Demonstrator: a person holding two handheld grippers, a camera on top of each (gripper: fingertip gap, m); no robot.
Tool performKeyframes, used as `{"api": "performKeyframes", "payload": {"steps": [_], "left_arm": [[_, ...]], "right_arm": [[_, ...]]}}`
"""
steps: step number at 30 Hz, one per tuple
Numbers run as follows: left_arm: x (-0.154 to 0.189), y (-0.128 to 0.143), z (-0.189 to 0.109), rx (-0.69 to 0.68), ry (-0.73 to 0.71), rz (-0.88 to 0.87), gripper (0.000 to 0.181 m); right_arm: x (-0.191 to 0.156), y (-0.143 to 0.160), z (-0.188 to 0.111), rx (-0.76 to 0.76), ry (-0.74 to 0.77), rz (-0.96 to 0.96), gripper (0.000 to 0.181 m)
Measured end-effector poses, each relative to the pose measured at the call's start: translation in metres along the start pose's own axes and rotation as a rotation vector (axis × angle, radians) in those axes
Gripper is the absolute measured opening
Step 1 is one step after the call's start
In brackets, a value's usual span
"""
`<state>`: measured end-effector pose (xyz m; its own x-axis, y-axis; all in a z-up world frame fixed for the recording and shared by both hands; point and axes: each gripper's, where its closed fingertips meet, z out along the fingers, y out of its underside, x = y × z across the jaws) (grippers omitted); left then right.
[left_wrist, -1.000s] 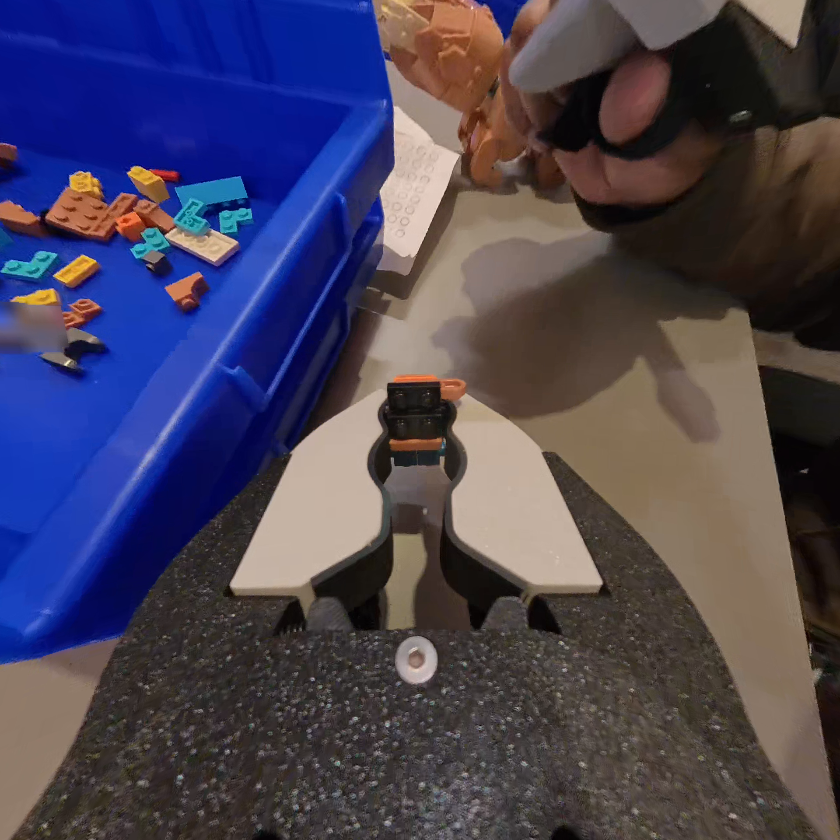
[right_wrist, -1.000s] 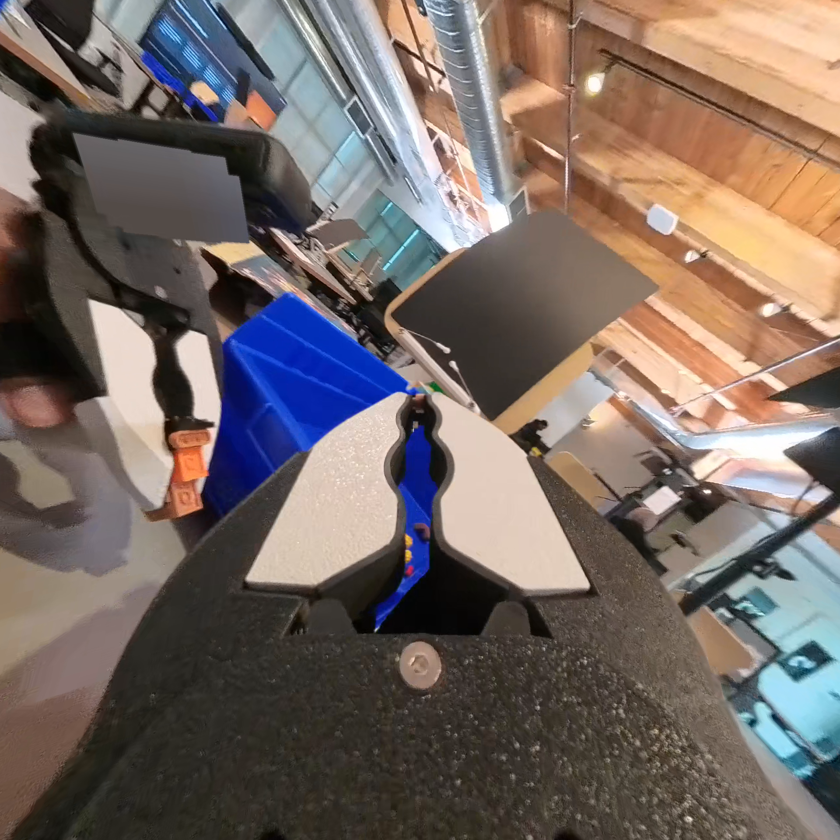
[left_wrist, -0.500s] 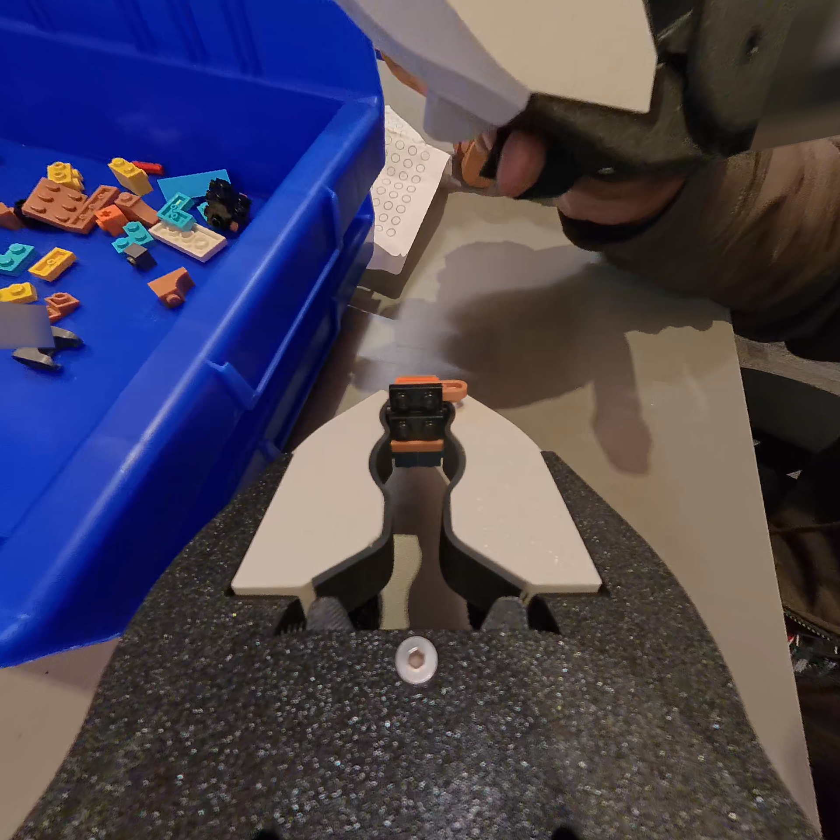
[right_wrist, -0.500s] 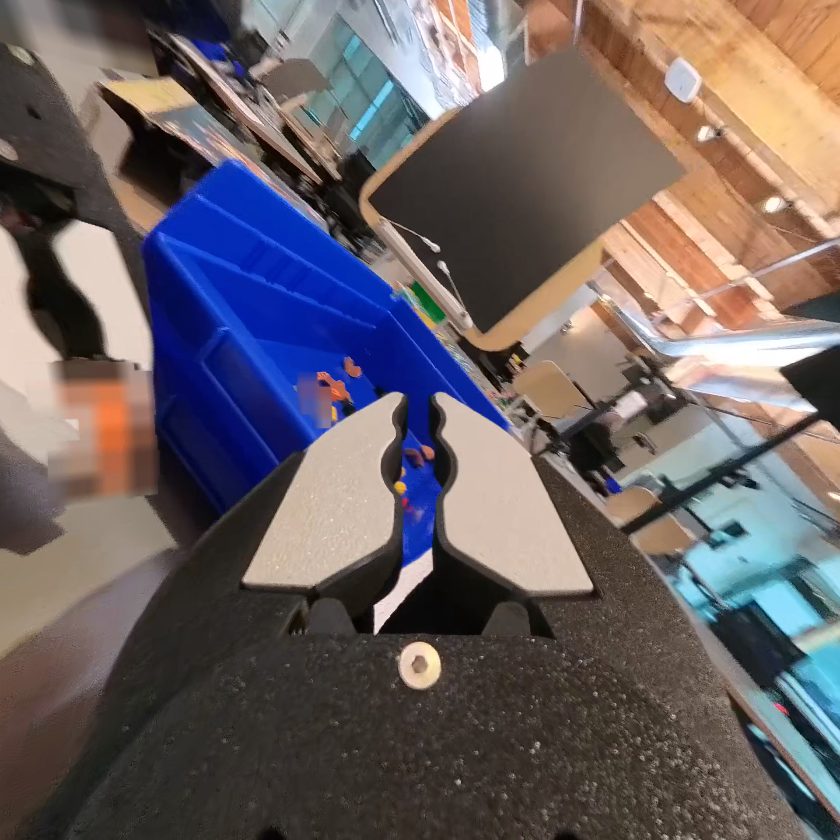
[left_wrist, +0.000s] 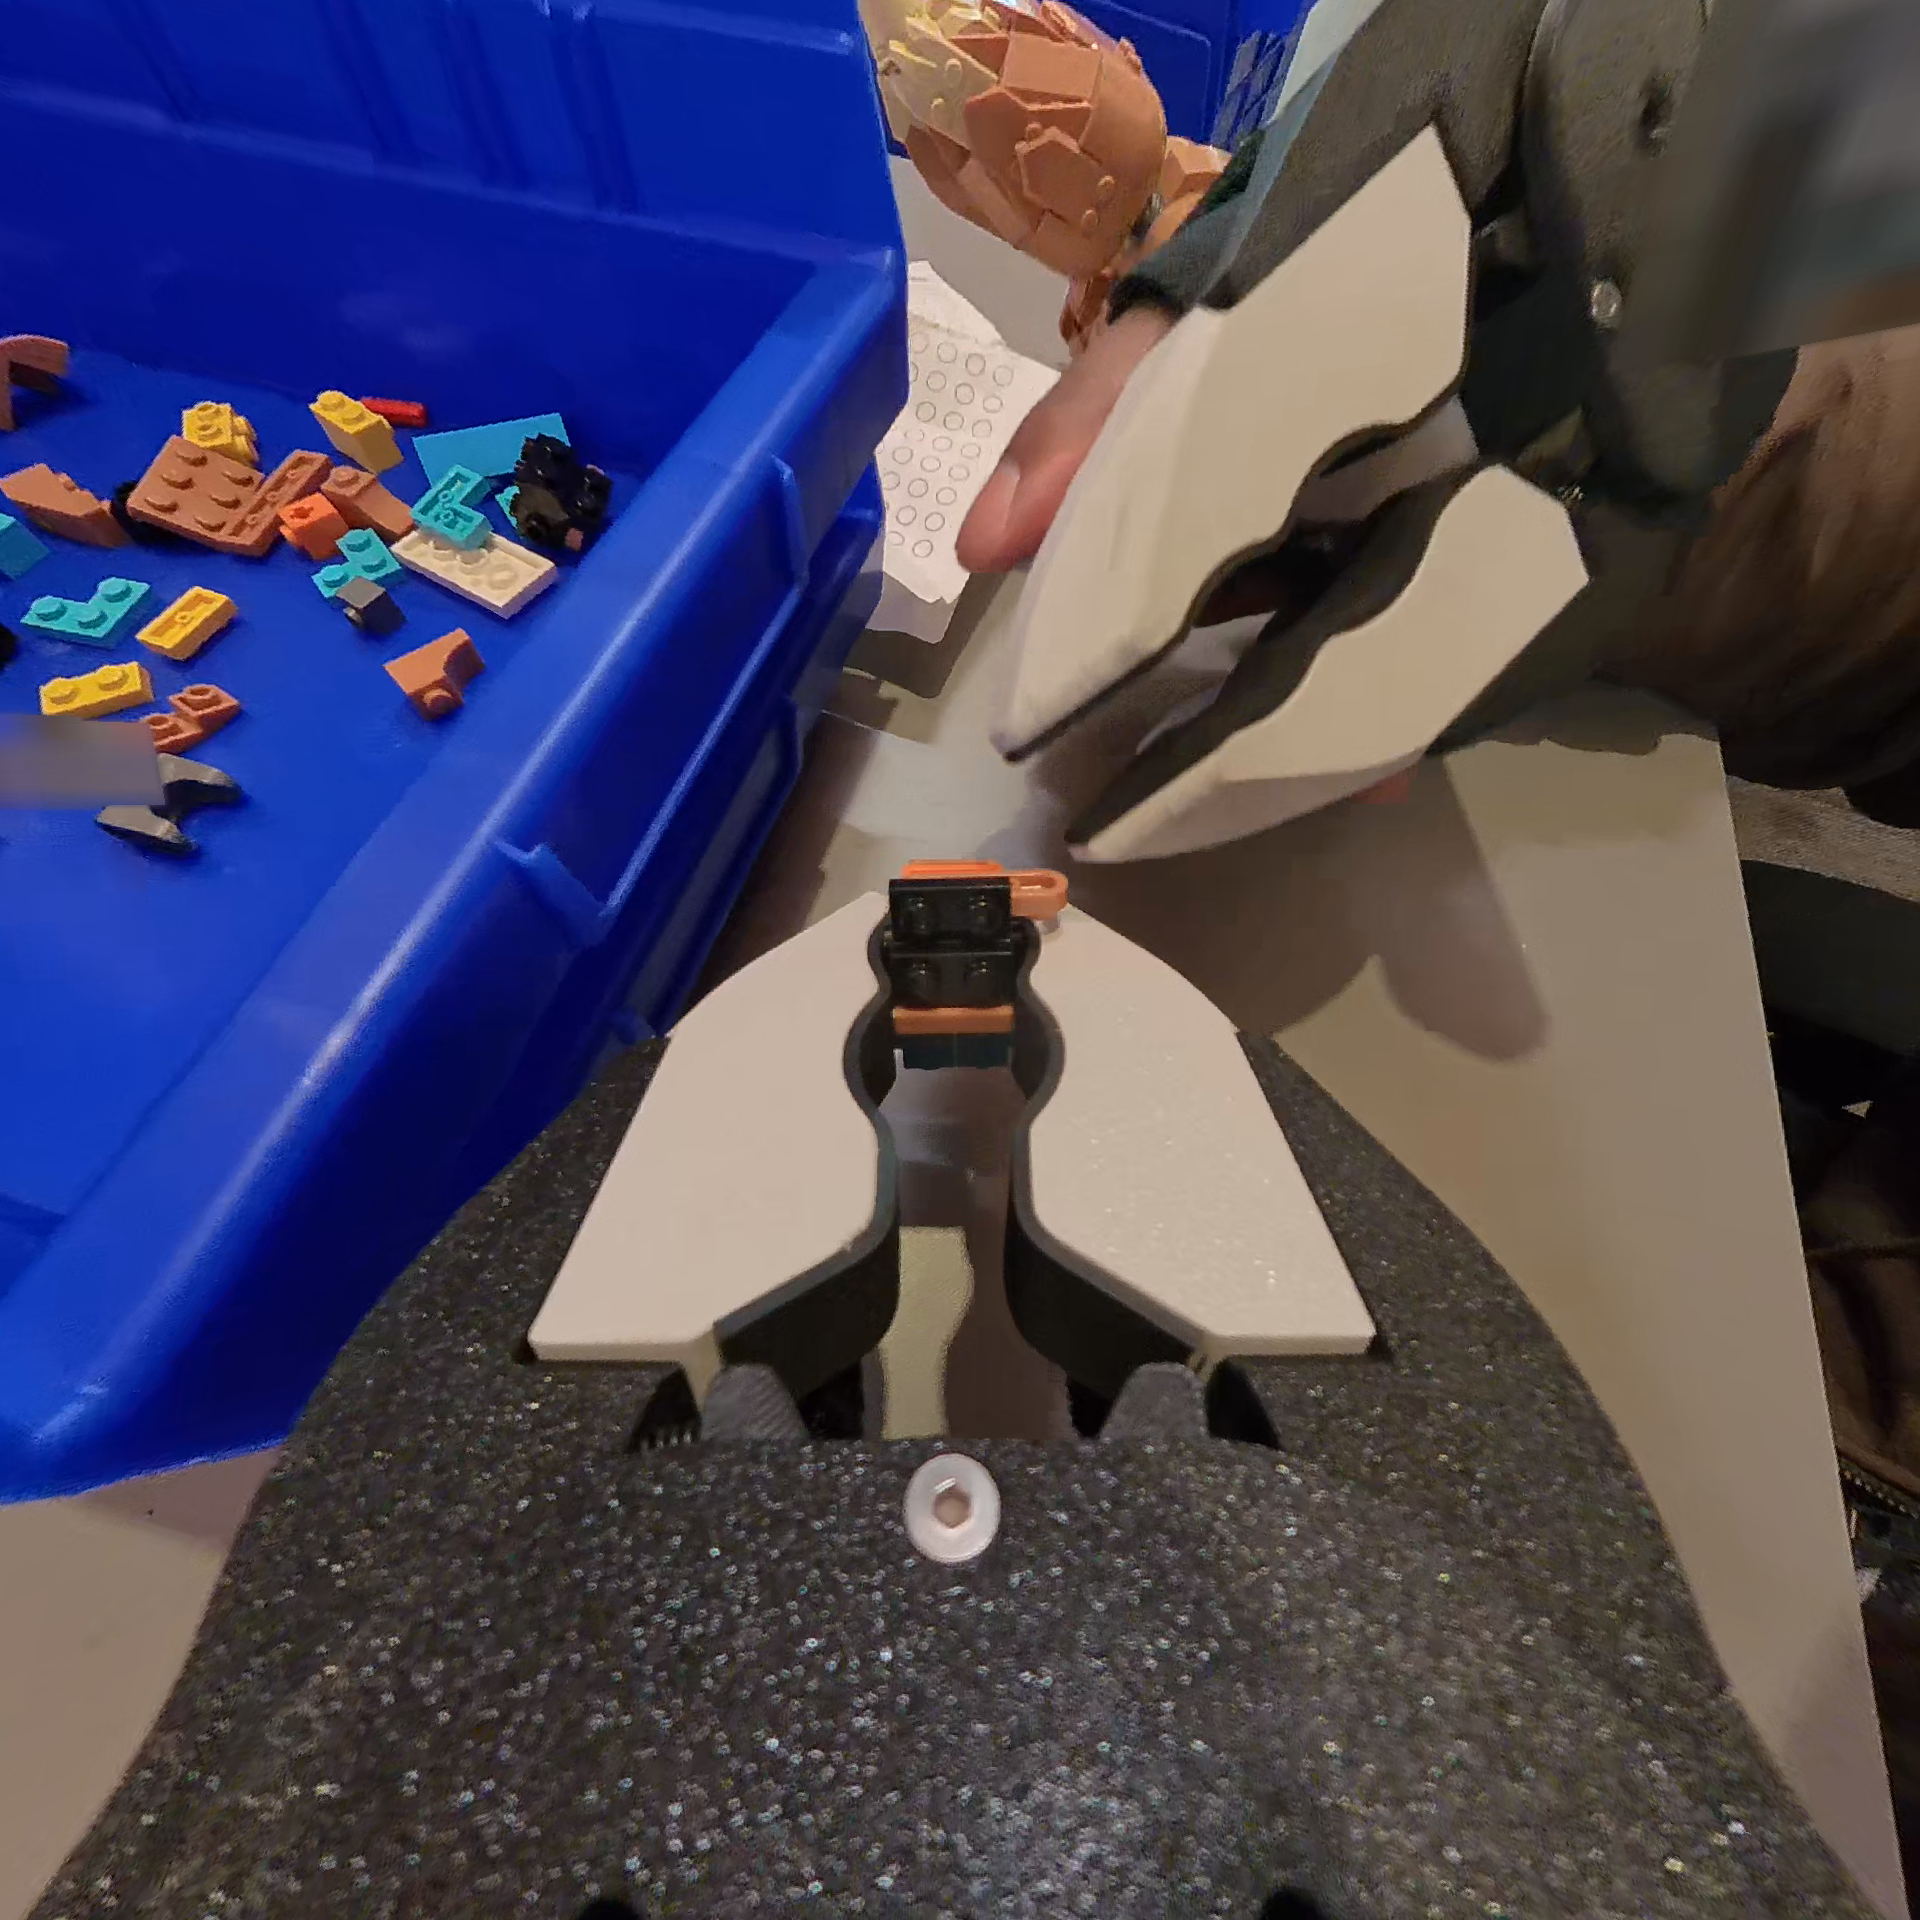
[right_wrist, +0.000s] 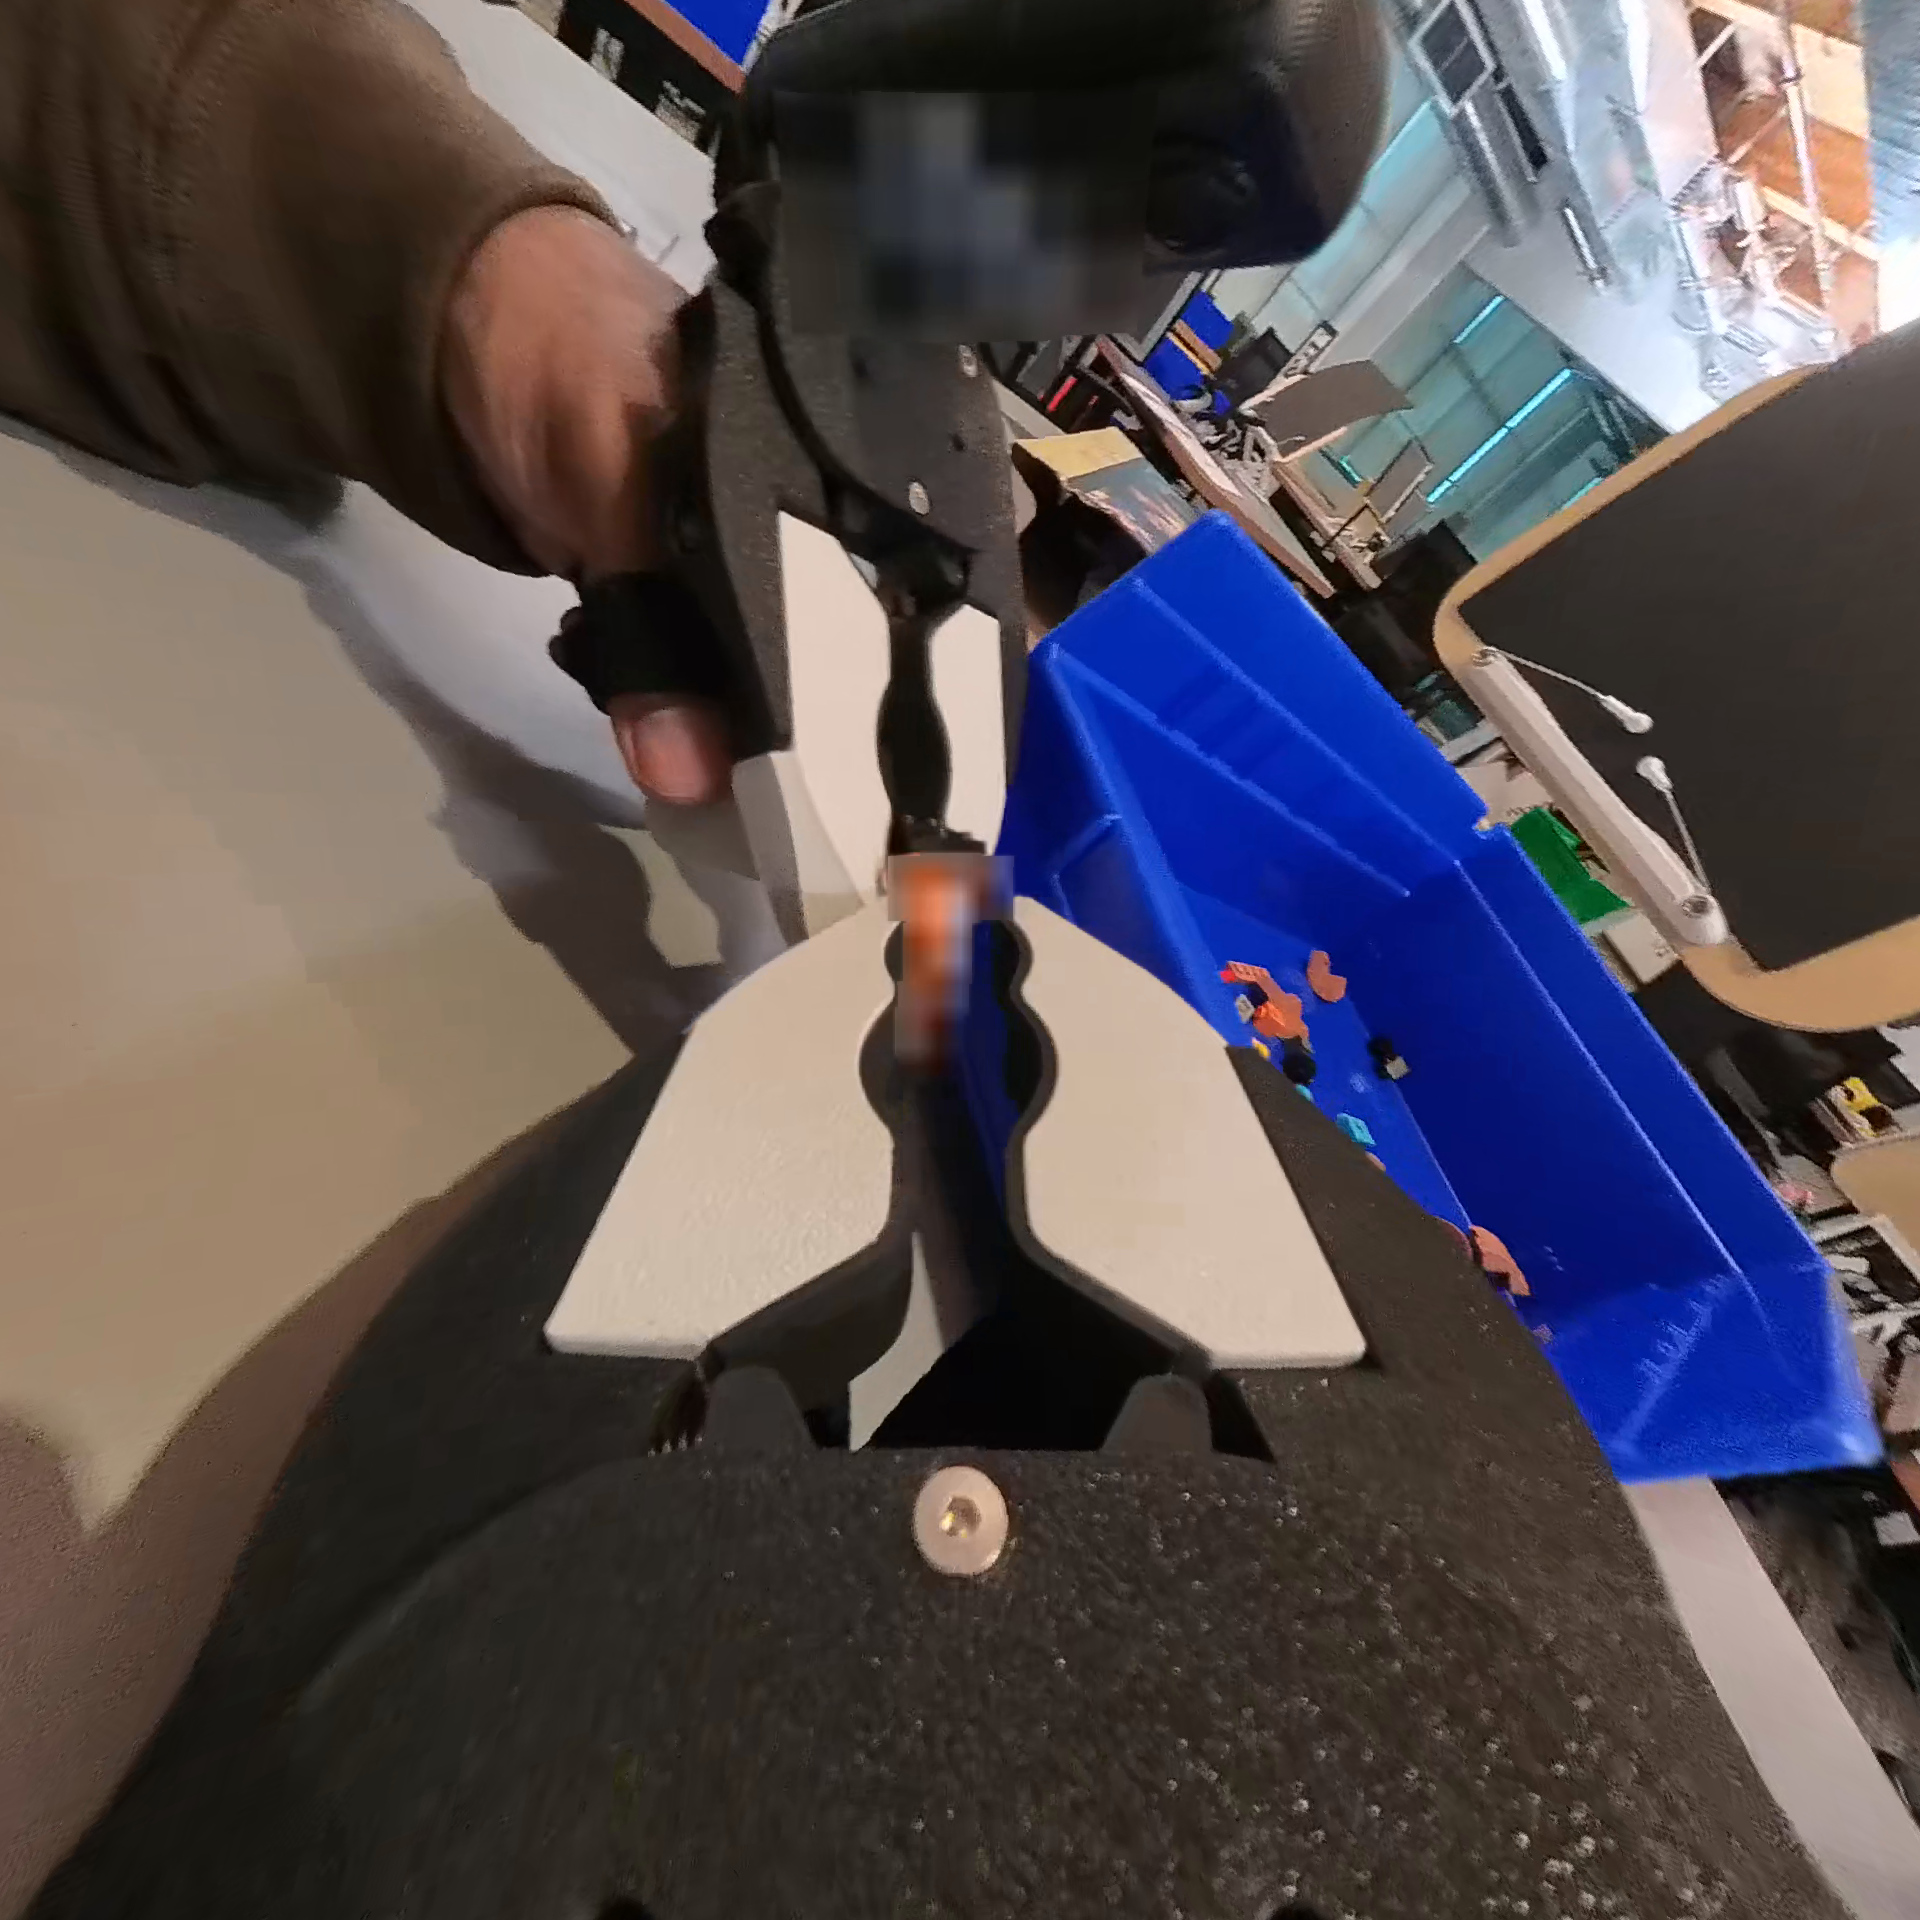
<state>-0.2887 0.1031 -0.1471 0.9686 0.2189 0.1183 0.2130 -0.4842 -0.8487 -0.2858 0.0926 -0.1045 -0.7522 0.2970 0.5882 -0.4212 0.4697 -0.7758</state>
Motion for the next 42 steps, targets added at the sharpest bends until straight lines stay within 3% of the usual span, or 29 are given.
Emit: {"api": "performKeyframes", "payload": {"steps": [17, 29, 38, 42], "left_arm": [[0.007, 0.006, 0.009, -0.053, -0.005, 0.010, 0.018], [0.004, -0.002, 0.005, -0.007, 0.006, -0.087, 0.017], [0.012, 0.008, 0.010, -0.084, 0.020, -0.003, 0.017], [0.014, 0.007, 0.009, -0.076, 0.037, -0.026, 0.031]], "right_arm": [[-0.015, 0.004, 0.000, -0.013, -0.104, 0.024, 0.013], [-0.009, -0.001, 0.002, -0.016, -0.024, -0.025, 0.003], [-0.022, 0.003, -0.001, -0.043, -0.112, -0.072, 0.004], [-0.016, 0.005, 0.000, -0.058, -0.067, -0.088, 0.003]]}}
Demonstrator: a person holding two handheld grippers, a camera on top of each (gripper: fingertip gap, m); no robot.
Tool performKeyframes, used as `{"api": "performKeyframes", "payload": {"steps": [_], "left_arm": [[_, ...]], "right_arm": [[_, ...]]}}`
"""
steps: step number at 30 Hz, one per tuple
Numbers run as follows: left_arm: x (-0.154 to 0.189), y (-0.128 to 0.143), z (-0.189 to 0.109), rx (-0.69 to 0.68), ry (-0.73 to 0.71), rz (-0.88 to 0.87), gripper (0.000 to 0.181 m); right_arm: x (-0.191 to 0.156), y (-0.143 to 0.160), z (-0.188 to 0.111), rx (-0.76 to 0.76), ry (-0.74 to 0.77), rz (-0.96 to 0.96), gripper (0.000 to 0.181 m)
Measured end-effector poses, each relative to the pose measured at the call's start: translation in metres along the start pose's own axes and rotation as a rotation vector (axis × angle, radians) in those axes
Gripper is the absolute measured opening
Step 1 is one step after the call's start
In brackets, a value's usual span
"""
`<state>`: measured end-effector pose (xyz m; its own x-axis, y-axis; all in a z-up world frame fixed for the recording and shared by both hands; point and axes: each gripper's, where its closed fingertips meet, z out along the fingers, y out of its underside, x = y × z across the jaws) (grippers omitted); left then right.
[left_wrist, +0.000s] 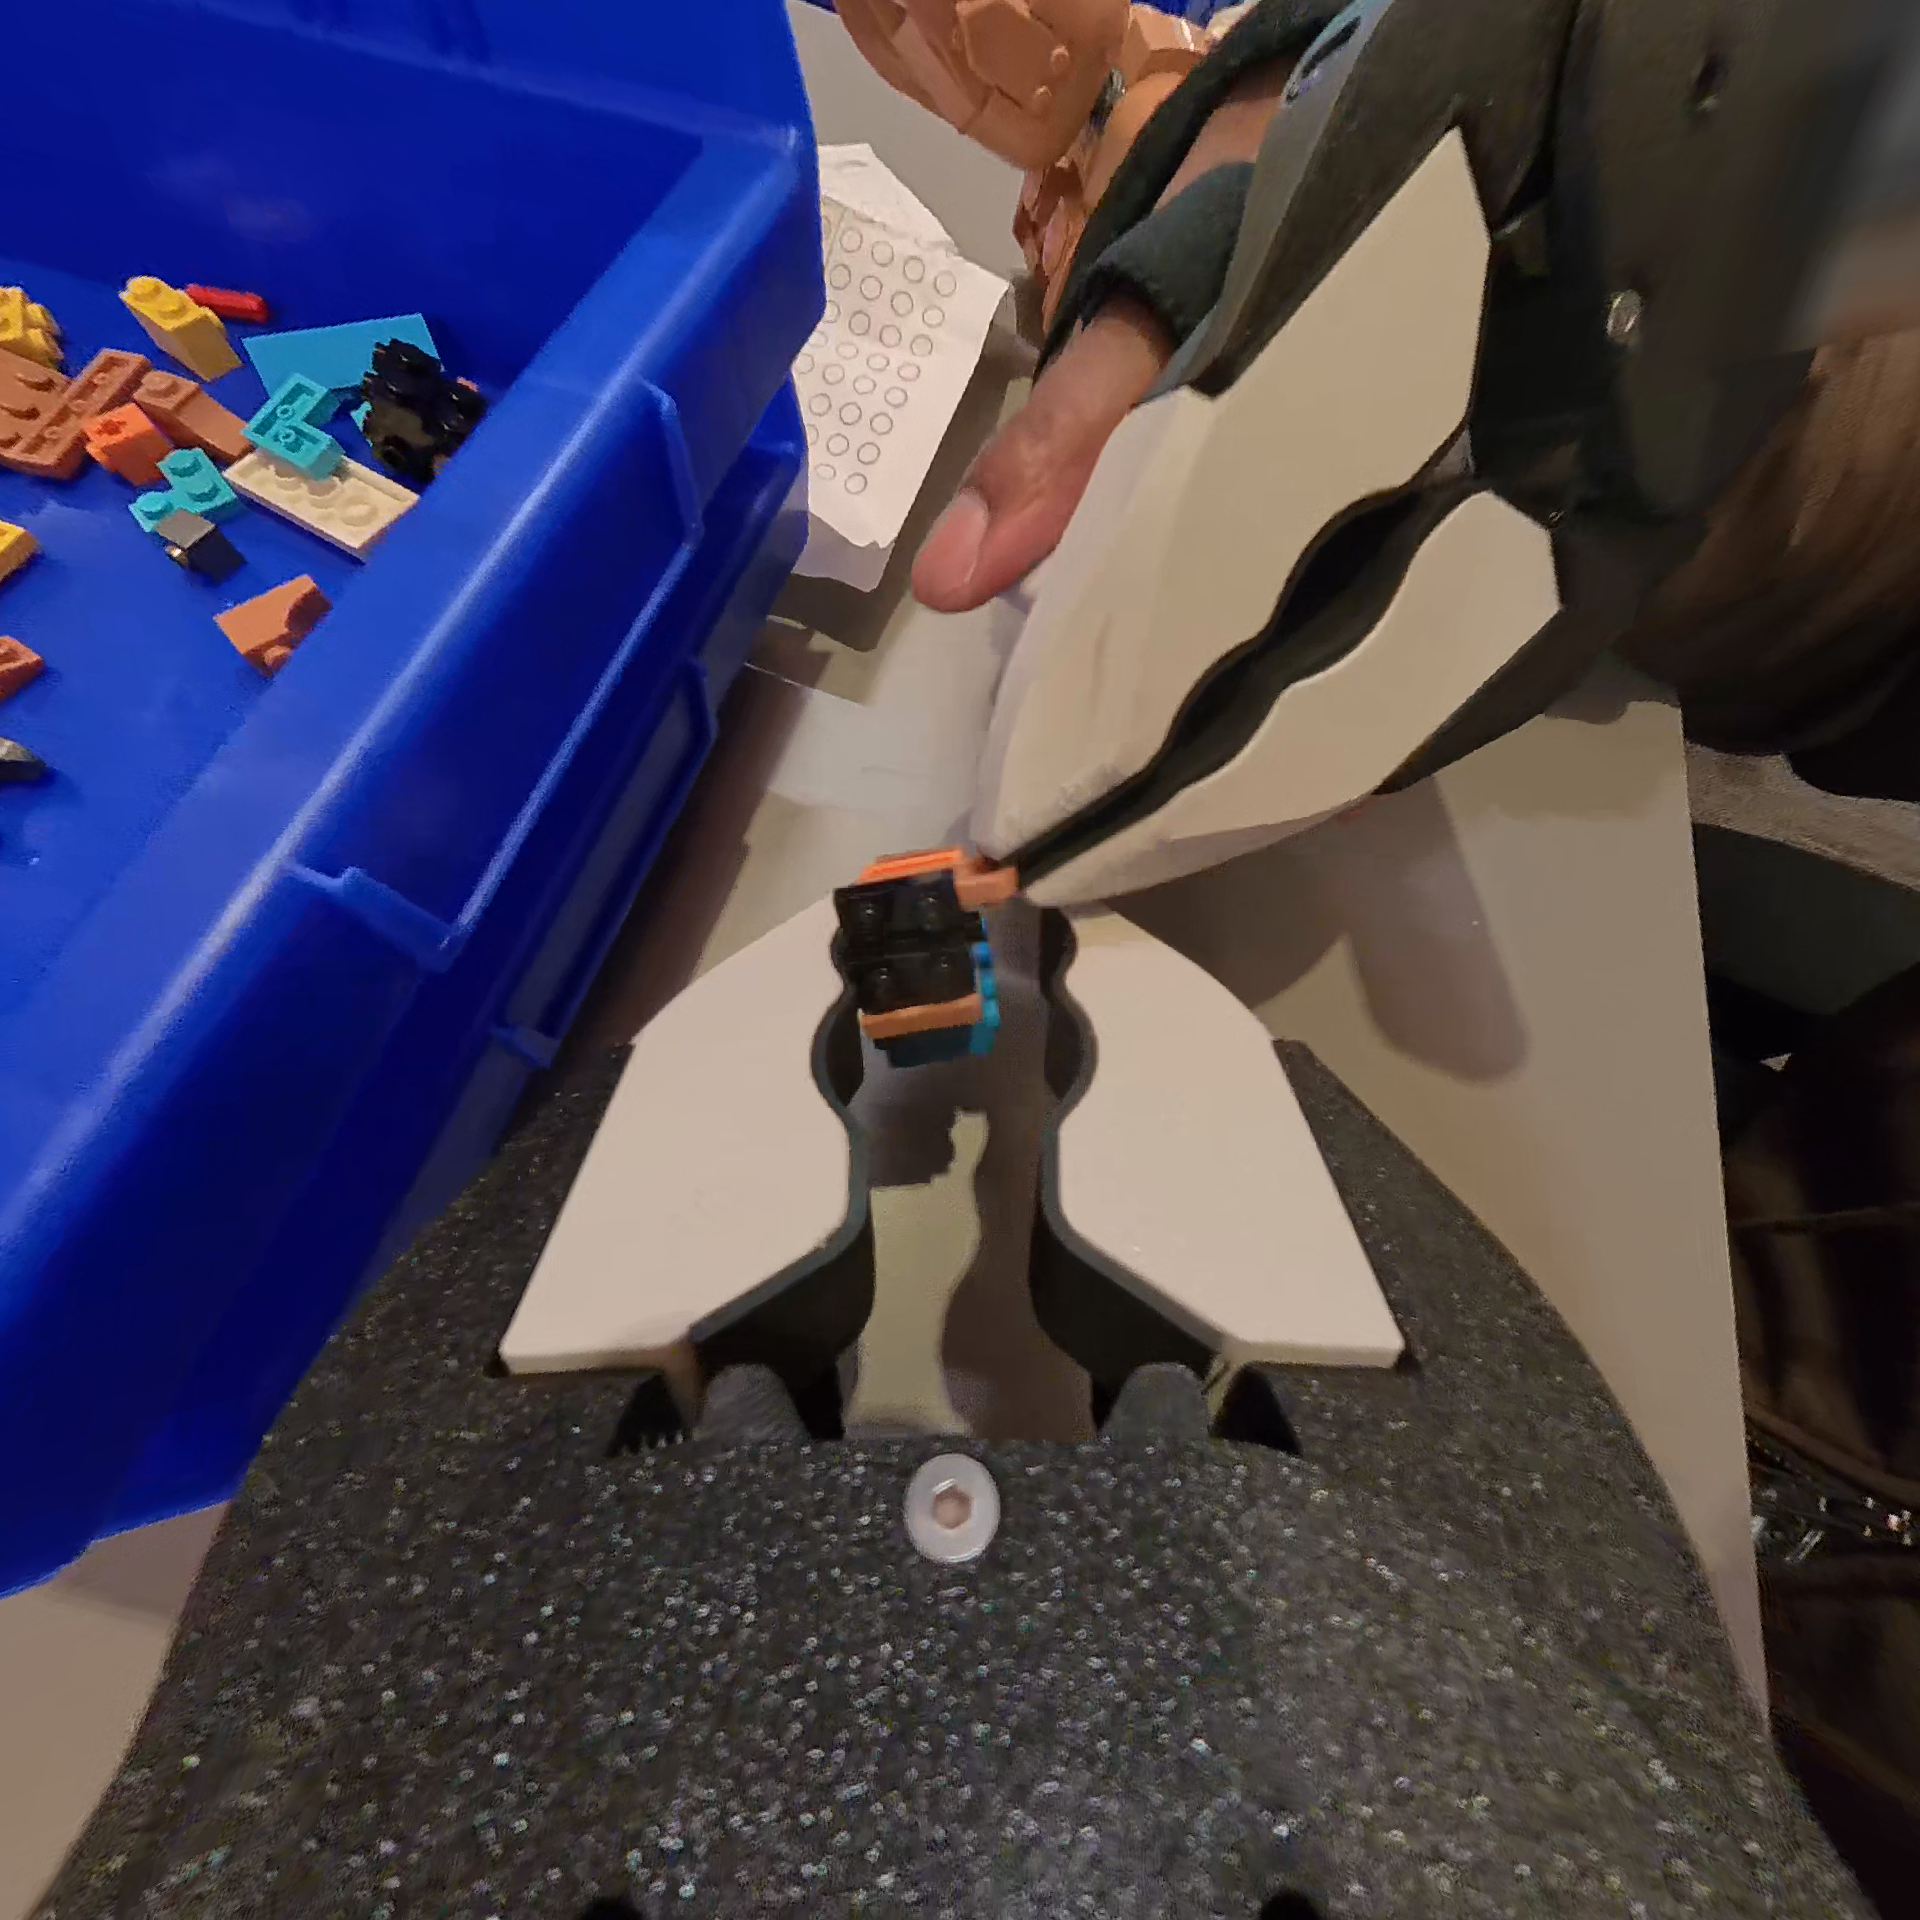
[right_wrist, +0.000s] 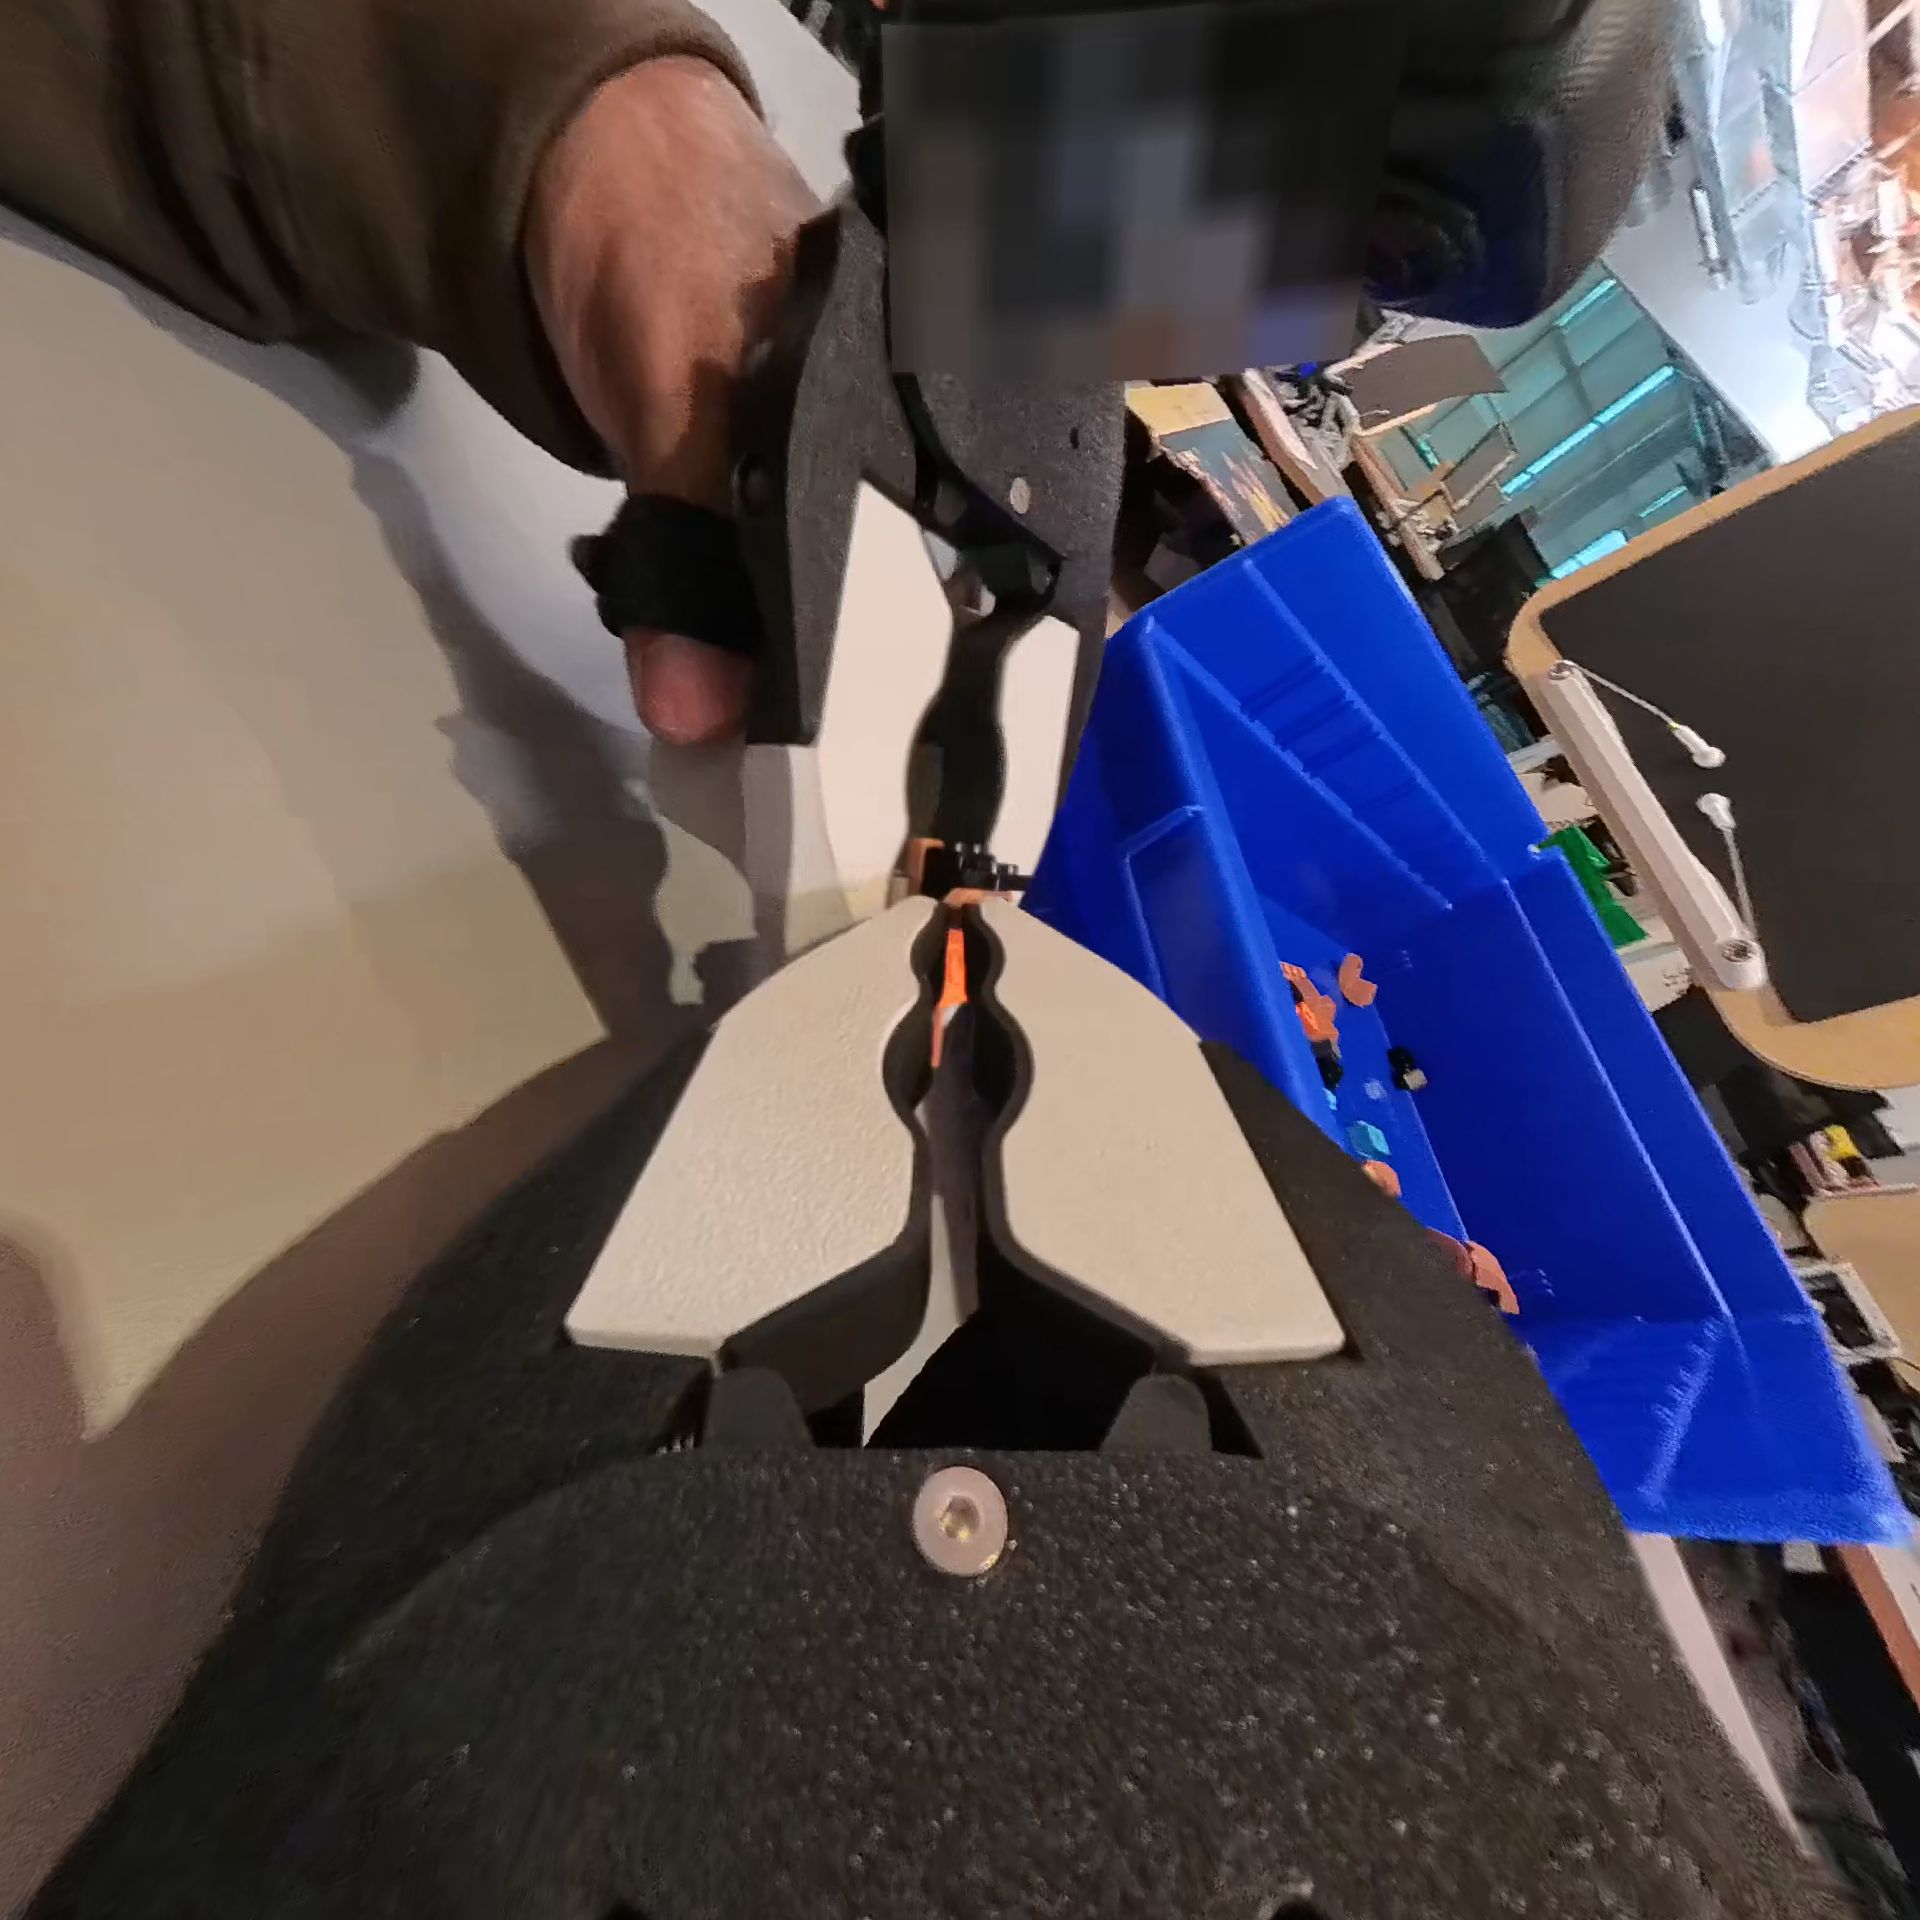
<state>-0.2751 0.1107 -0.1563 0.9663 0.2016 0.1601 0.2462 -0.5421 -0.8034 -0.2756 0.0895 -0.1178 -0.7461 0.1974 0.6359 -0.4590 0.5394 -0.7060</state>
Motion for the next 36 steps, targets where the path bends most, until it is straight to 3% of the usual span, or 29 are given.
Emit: {"api": "performKeyframes", "payload": {"steps": [14, 23, 31, 34, 36], "left_arm": [[-0.006, -0.001, 0.001, 0.014, -0.031, -0.048, 0.022], [-0.006, 0.005, 0.003, -0.034, -0.064, 0.031, 0.022], [-0.001, 0.000, -0.004, -0.010, -0.027, 0.061, 0.022], [-0.021, 0.020, -0.001, -0.120, -0.147, 0.111, 0.022], [-0.010, 0.009, -0.001, -0.039, -0.046, 0.027, 0.022]], "right_arm": [[0.005, 0.000, 0.000, -0.005, 0.033, 0.002, 0.011], [0.004, 0.006, 0.004, -0.057, 0.046, -0.040, 0.007], [0.010, -0.001, -0.001, -0.004, 0.025, 0.074, 0.006], [0.040, -0.009, -0.018, 0.079, 0.130, 0.179, 0.005], [0.058, -0.009, -0.033, 0.113, 0.178, 0.232, 0.005]]}}
